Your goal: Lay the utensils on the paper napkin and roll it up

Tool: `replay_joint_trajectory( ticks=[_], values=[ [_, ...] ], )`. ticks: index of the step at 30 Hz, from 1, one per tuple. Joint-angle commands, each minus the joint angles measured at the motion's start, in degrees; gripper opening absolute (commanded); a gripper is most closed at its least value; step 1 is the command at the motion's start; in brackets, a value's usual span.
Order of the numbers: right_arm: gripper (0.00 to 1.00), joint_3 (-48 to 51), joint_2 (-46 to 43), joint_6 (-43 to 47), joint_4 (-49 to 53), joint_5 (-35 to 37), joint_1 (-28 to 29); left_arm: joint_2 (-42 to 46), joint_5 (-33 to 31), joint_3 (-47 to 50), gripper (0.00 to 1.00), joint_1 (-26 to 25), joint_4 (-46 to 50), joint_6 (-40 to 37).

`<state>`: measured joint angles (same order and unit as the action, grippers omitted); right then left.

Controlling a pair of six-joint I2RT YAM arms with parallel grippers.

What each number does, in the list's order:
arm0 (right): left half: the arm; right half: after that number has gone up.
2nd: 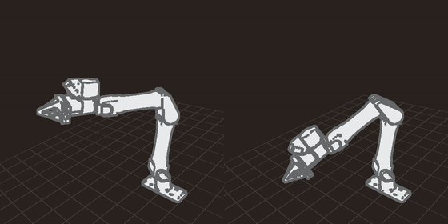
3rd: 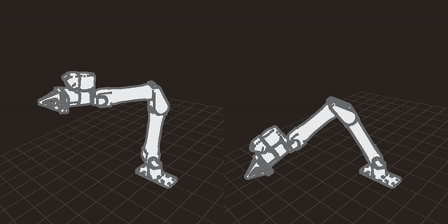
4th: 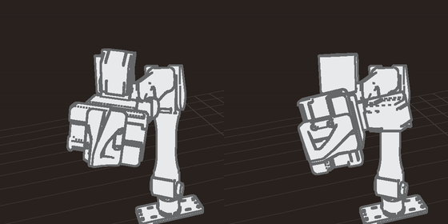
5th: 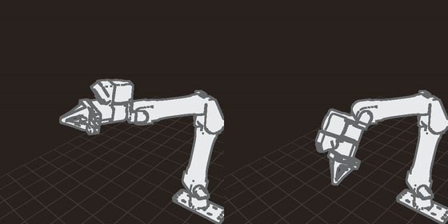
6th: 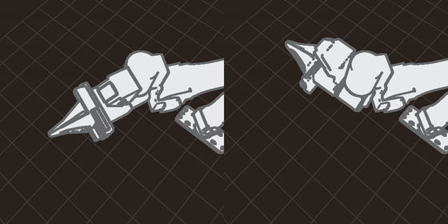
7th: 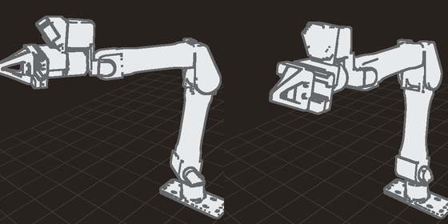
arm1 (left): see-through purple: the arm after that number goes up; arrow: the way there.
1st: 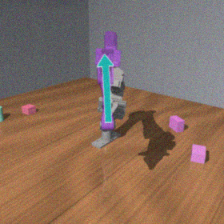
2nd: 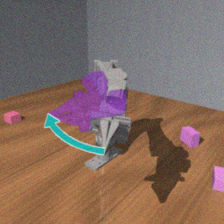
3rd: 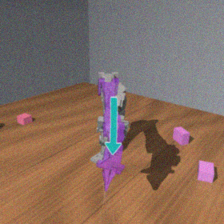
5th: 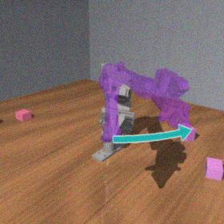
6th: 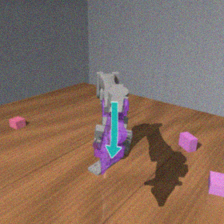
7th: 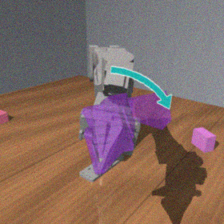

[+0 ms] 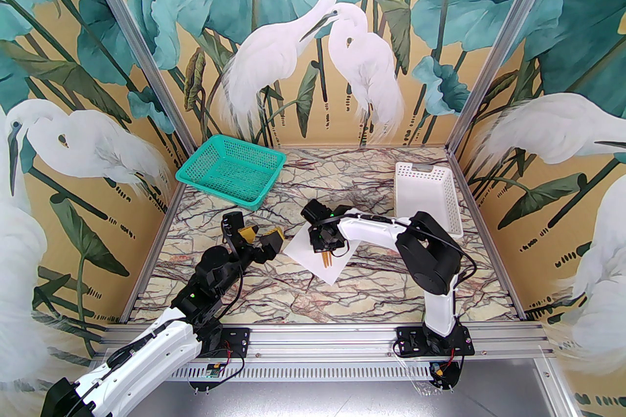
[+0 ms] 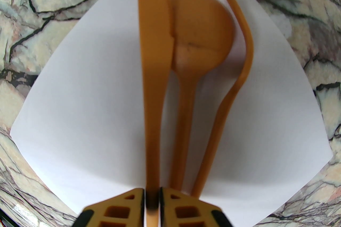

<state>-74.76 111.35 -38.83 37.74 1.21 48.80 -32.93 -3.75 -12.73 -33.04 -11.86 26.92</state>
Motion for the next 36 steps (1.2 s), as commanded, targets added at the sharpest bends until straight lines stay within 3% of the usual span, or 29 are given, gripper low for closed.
replay_joint_trajectory(
  ticks=[1,12,18,22,28,36],
  values=[
    [0.21,-1.53,-0.24,-0.11,0.50,1.35,0.42,0.78,0.74,-0.52,0.99,-0.19,1.78,-1.41],
    [0.28,0.04,-8.72,1.79,2.20,3.92,0.03,0.14,4.09,-3.04,0.99,-0.16,5.92,-4.29],
    [0.33,3.70,-17.29,4.24,2.25,3.55,-3.80,-3.36,9.32,-5.18,0.95,-1.65,9.28,-9.50],
    [0.37,8.70,-24.26,5.73,0.17,1.98,-8.92,-6.81,7.05,-8.07,0.89,-6.88,12.84,-16.04],
    [0.46,17.45,-33.63,5.52,-5.57,-6.59,-17.42,-13.84,0.85,-12.91,0.79,-17.25,17.99,-26.20],
    [0.58,26.34,-44.81,2.94,-9.38,-13.98,-25.51,-26.73,-4.47,-18.84,0.70,-29.92,20.28,-33.61]
  ],
)
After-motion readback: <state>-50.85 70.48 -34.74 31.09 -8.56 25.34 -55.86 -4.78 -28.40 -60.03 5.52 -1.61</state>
